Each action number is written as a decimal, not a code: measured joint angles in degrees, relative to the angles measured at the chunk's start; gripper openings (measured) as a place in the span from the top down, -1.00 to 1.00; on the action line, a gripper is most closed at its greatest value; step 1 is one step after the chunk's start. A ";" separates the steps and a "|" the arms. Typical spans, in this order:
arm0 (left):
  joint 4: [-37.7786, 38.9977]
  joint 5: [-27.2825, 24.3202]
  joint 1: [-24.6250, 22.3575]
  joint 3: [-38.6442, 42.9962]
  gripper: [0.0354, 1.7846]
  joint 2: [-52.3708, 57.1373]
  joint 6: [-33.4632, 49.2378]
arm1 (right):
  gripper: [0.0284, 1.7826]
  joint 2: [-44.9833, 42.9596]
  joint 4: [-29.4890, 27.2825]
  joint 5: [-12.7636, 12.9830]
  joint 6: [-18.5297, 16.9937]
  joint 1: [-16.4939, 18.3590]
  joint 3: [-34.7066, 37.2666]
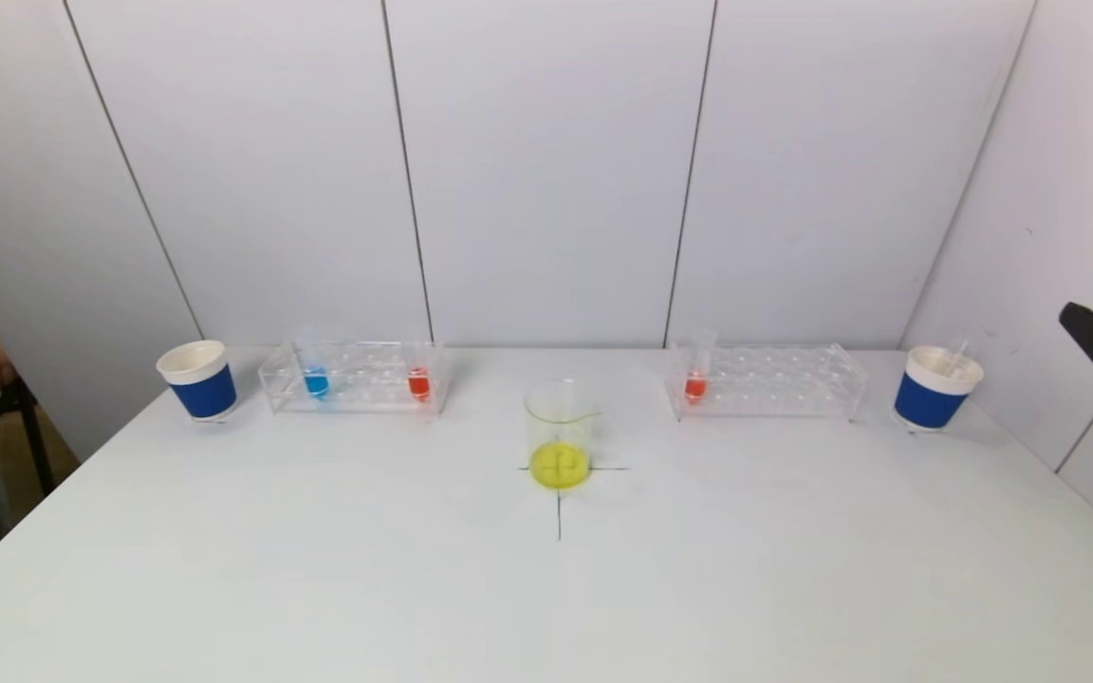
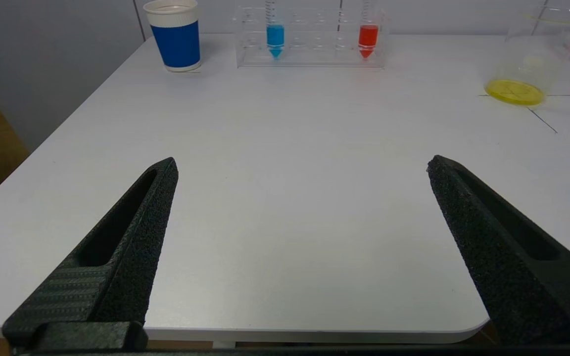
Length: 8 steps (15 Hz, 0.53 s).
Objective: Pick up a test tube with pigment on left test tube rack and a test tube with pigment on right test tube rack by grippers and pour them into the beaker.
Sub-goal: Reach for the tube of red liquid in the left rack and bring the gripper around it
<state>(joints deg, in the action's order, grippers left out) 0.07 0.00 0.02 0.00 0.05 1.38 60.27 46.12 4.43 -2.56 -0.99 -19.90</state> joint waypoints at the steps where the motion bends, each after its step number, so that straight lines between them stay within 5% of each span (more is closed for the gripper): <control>1: 0.00 0.00 0.02 0.00 -0.98 0.00 -0.01 | -0.98 -3.33 -1.88 0.06 0.06 0.15 1.10; 8: 0.00 0.00 -0.02 0.00 -0.98 0.00 0.00 | -0.98 -29.87 -27.38 -0.44 0.15 0.57 4.30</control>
<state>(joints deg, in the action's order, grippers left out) 0.07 0.00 0.00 0.00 0.05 1.38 30.40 18.74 3.99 -2.41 -0.41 -15.59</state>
